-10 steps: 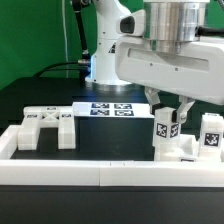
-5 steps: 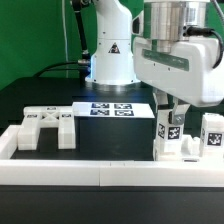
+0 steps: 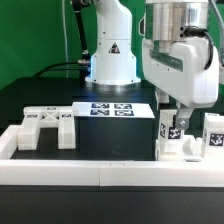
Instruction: Assemble chair
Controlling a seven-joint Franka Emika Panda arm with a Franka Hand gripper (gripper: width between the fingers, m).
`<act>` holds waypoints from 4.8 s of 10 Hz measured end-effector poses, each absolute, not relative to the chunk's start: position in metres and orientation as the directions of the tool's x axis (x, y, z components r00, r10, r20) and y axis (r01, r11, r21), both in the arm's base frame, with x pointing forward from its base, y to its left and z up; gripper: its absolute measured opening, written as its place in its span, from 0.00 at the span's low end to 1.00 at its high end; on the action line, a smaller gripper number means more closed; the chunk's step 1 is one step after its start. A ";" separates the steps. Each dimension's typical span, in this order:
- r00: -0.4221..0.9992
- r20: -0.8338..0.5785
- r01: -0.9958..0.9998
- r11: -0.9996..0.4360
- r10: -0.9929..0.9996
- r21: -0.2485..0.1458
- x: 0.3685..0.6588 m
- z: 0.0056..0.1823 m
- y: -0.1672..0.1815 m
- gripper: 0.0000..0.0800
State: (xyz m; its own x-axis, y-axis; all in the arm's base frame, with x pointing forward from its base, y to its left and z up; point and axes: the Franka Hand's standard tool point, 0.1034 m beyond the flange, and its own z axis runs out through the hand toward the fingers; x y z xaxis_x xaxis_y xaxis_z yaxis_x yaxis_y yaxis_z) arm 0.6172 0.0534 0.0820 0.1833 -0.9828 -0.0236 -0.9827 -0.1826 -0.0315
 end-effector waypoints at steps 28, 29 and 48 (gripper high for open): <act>0.947 0.002 -0.321 -0.947 -0.321 -0.030 0.616 0.080 0.052 0.36; 0.916 -0.001 -0.401 -0.916 -0.401 -0.031 0.616 0.080 0.053 0.36; 0.737 -0.004 -0.675 -0.736 -0.676 -0.047 0.620 0.080 0.055 0.81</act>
Offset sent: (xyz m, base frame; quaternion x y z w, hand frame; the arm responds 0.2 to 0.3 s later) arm 0.0004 0.0039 0.0038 0.0055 0.0019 -0.2355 0.9719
